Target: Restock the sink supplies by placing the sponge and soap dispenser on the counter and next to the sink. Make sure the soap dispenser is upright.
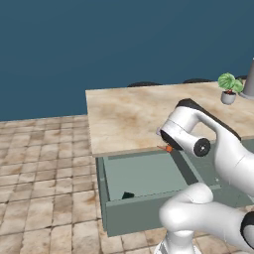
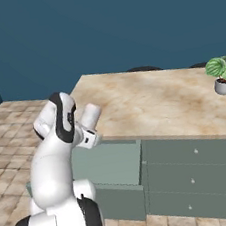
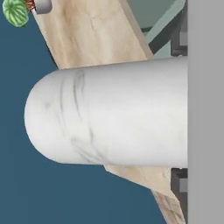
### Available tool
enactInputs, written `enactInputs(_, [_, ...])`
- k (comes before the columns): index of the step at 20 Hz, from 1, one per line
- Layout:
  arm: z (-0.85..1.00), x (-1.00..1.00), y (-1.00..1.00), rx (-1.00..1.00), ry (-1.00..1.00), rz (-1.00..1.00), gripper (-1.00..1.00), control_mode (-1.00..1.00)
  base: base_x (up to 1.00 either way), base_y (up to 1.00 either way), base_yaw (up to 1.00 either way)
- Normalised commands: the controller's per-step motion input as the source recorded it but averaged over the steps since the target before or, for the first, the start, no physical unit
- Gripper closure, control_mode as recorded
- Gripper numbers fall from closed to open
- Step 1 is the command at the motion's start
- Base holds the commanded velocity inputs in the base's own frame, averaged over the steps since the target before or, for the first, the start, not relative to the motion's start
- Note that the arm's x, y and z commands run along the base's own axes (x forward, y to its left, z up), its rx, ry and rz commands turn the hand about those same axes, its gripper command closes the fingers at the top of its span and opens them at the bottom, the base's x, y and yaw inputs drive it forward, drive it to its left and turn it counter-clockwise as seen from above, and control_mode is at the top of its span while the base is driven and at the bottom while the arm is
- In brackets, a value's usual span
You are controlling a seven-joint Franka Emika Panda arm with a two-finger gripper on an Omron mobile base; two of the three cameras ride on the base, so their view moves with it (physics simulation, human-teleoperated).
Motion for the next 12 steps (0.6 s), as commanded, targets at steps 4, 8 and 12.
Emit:
enactInputs(4, [1.0,0.0,-0.54,-0.33,0.19,-0.06,1.0,-1.0,0.0,0.0,0.0])
enactInputs(8, [1.0,-0.03,-0.36,-0.38,0.15,-0.02,1.0,-1.0,0.0,0.0,0.0])
enactInputs(12, [1.0,-0.14,-0.27,-0.42,0.09,0.0,1.0,-1.0,0.0,0.0,0.0])
